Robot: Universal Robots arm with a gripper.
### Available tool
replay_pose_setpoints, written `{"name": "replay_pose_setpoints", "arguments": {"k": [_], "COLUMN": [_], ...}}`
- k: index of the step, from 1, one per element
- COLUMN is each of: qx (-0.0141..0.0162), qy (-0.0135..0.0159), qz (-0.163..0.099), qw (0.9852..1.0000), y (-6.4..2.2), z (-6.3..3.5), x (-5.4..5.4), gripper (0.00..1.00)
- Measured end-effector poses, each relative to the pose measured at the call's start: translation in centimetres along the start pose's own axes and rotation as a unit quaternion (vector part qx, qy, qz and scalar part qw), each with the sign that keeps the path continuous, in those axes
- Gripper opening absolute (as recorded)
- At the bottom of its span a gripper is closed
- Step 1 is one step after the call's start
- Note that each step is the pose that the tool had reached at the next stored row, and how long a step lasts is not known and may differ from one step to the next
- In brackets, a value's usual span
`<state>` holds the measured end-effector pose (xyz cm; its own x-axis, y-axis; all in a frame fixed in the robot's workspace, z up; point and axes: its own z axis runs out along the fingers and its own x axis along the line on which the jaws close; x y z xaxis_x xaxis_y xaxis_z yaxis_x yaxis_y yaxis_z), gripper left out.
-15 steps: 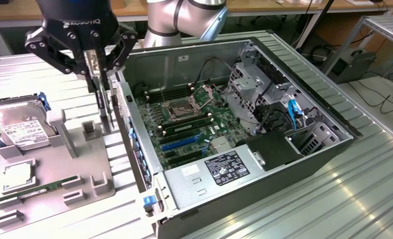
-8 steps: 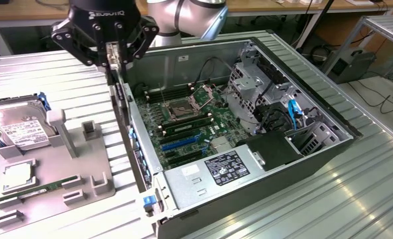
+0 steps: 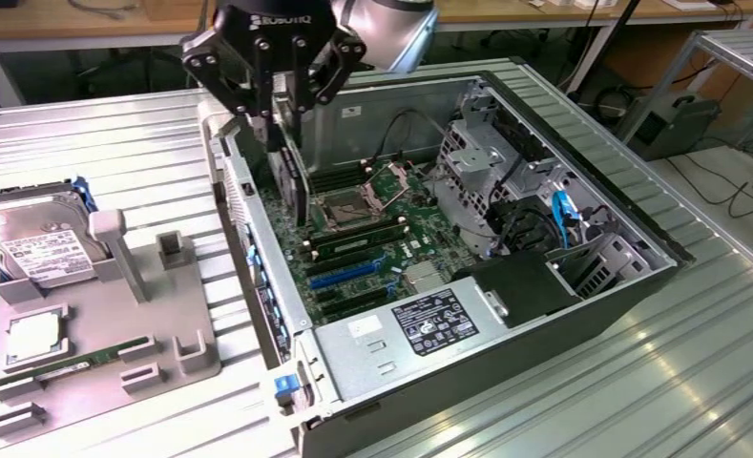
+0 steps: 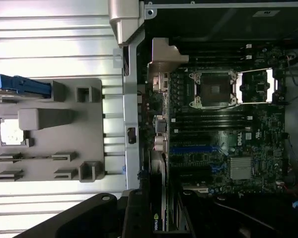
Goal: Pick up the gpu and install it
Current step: 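Pick up the gpu and move the gpu toward the slot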
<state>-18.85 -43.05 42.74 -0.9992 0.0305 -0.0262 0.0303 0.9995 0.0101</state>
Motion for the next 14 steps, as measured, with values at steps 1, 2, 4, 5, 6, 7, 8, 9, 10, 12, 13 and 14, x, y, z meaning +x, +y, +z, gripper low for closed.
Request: {"name": "replay_pose_setpoints", "arguments": {"k": [1, 2, 4, 5, 6, 7, 8, 9, 10, 12, 13, 14], "qx": [0.0000, 0.0000, -0.0001, 0.0000, 0.0000, 0.0000, 0.0000, 0.0000, 0.0000, 0.0000, 0.0000, 0.0000], "qy": [0.0000, 0.0000, 0.0000, 0.0000, 0.0000, 0.0000, 0.0000, 0.0001, 0.0001, 0.0001, 0.0002, 0.0004], "qz": [0.000, 0.000, 0.000, 0.000, 0.000, 0.000, 0.000, 0.000, 0.000, 0.000, 0.000, 0.000], "qw": [1.0000, 1.0000, 1.0000, 1.0000, 1.0000, 1.0000, 1.0000, 1.0000, 1.0000, 1.0000, 1.0000, 1.0000], "y": [0.03, 0.04, 0.04, 0.02, 0.01, -0.01, -0.05, -0.10, -0.14, -0.22, -0.25, -0.25], "z": [0.02, 0.04, 0.12, 0.20, 0.29, 0.41, 0.55, 0.72, 0.91, 1.28, 1.53, 1.67], "x": [-0.9, -1.4, -2.5, -3.2, -3.6, -4.1, -4.6, -5.1, -5.5, -6.4, -7.0, -7.4], "gripper": [0.26, 0.26, 0.26, 0.26, 0.26, 0.26, 0.26, 0.26, 0.26, 0.26, 0.26, 0.26]}}
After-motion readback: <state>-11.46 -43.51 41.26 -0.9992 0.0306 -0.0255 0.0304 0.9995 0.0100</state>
